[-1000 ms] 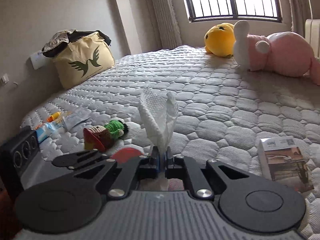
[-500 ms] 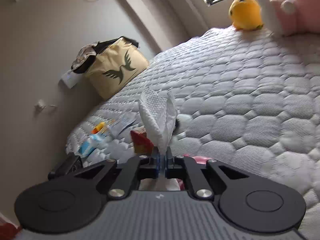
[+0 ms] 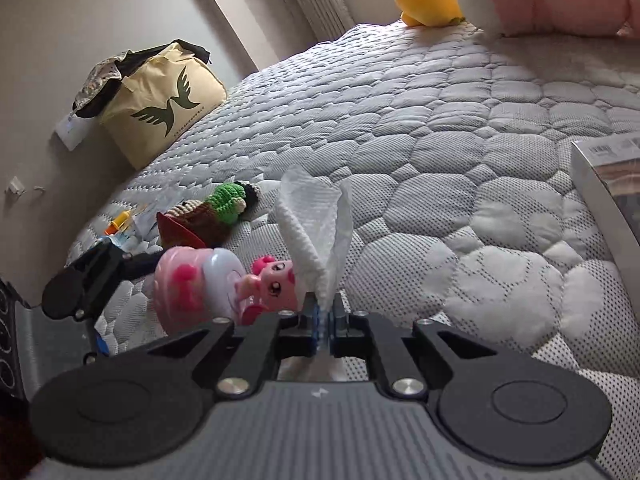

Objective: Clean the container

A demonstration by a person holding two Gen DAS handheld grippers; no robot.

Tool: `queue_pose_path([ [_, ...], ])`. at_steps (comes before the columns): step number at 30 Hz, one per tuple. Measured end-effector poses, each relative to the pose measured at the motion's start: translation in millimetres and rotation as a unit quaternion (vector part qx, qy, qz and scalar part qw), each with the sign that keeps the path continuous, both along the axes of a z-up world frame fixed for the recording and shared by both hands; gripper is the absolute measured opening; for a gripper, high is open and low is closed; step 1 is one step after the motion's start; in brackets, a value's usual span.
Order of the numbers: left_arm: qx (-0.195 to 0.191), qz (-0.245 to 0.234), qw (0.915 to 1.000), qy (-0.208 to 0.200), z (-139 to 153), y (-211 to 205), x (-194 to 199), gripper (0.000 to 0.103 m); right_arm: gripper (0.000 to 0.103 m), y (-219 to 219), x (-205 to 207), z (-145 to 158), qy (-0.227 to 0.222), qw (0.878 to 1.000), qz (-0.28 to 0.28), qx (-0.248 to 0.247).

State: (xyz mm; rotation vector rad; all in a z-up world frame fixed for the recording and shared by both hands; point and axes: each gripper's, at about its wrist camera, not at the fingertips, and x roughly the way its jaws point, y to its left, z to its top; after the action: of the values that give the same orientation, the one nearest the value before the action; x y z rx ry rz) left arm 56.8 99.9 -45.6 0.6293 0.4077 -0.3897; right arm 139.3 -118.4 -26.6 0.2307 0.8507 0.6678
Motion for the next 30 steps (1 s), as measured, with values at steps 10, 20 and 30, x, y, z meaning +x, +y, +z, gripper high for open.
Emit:
queue_pose_path([
  [10,-0.049,0.003,0.9960,0.074,3,0,46,0.075,0.006,-45,-20,-4,0.004,0.998,-0.041,0.055],
  [20,-0.522,0.093,0.7577,0.380,-20,53,115,0.070,0.006,-86,-42,33,-0.047,0.991,-0.071,0.105],
  [30,-0.521,0.120,0.7714,0.345,-20,34,141,0.082,0.006,-21,-20,-2,-0.012,0.998,-0.025,0.055],
])
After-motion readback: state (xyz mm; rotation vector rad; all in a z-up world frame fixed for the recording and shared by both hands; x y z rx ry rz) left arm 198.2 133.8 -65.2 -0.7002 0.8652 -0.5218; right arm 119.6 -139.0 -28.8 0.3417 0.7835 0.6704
